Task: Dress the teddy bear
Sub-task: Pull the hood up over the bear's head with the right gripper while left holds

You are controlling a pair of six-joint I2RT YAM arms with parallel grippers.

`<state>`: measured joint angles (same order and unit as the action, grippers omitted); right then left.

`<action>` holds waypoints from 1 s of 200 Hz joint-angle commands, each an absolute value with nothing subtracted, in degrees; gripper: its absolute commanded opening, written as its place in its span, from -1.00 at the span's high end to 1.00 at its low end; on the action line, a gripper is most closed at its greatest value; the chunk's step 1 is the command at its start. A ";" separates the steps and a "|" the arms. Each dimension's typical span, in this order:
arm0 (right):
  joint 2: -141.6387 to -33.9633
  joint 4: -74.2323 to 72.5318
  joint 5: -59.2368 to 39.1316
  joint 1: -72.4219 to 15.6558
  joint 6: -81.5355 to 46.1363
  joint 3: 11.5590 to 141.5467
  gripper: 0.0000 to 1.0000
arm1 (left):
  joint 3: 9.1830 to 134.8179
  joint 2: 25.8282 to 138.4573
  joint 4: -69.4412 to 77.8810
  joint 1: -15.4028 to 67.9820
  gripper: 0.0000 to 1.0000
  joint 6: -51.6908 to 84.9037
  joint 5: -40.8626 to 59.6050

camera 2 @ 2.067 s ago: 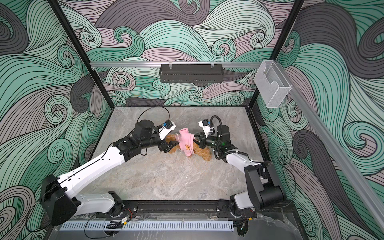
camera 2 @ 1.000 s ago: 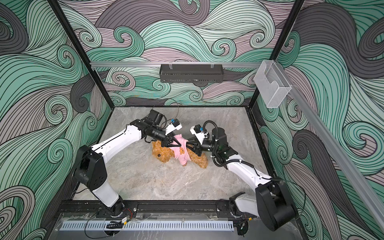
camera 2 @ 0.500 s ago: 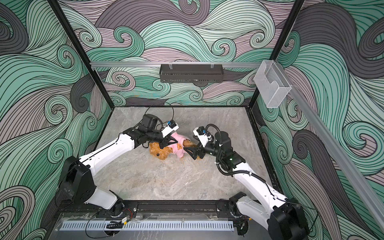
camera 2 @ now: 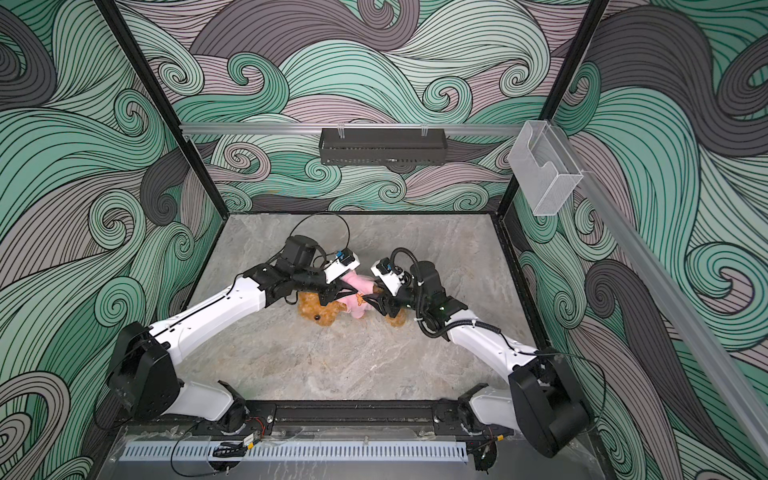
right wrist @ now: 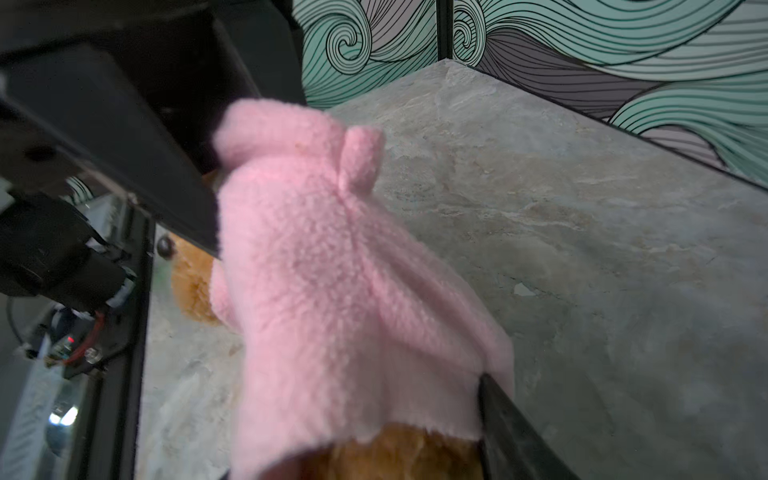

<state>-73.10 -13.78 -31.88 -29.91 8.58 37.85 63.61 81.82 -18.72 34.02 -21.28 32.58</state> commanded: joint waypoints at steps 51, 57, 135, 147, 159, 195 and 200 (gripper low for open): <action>-70.80 -19.90 -28.41 -30.34 16.53 31.72 0.56 | 64.56 72.30 -24.61 31.99 -0.12 -17.44 31.79; -70.51 -20.19 -27.84 -30.45 16.76 31.48 0.56 | 64.52 71.85 -24.62 31.63 -0.10 -17.02 31.47; -69.08 -20.44 -25.14 -32.92 19.36 30.16 0.57 | 72.30 79.44 -35.36 31.81 0.74 -24.97 34.05; -68.95 -20.39 -24.90 -33.17 19.51 30.06 0.58 | 73.42 80.98 -37.17 31.99 0.77 -26.50 34.10; -68.85 -20.13 -24.77 -33.36 19.68 30.15 0.58 | 74.75 83.49 -39.25 32.21 0.78 -27.95 34.10; -69.04 -20.00 -24.65 -33.79 19.87 30.32 0.58 | 78.24 88.14 -44.17 32.43 0.79 -31.02 34.70; -69.14 -20.08 -24.65 -33.83 19.95 30.39 0.58 | 78.75 88.78 -44.90 32.48 0.79 -31.44 35.30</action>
<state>-70.30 -17.82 -24.47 -33.32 17.96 30.37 75.42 86.41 -38.37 32.01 -27.46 32.86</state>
